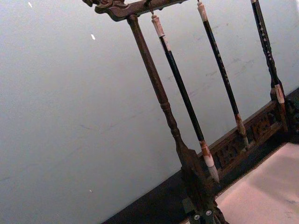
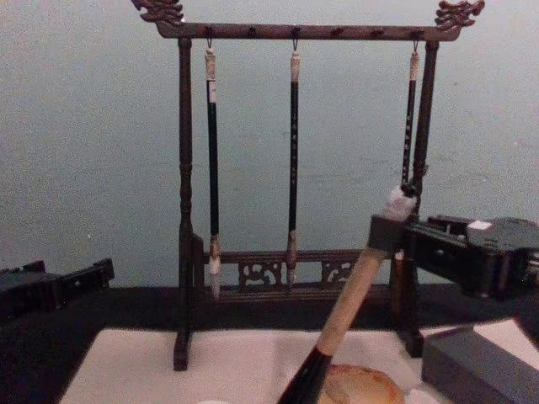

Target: Pick up the brush from the inkstone, write on the paper, then place the brush back to its original position.

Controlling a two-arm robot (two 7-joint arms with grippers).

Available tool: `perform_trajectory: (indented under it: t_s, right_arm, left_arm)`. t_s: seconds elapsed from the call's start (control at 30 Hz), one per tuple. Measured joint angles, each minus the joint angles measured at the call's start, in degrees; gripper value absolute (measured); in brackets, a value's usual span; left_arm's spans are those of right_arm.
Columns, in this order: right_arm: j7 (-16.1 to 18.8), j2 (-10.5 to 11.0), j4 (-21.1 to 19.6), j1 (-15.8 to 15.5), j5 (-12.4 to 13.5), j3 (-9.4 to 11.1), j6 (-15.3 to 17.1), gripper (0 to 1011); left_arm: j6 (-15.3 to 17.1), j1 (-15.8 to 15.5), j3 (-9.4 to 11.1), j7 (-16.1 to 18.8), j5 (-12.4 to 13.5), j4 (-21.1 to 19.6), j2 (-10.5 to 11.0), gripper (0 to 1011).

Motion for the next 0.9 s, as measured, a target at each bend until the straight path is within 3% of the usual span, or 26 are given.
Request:
perform_trajectory:
  t_s: [0.9]
  right_arm:
    - [0.0, 4.0, -1.4, -7.9, 4.8, 10.4, -1.2, 171]
  left_arm:
    - [0.0, 0.0, 0.0, 0.0, 0.0, 0.0, 0.0, 1002]
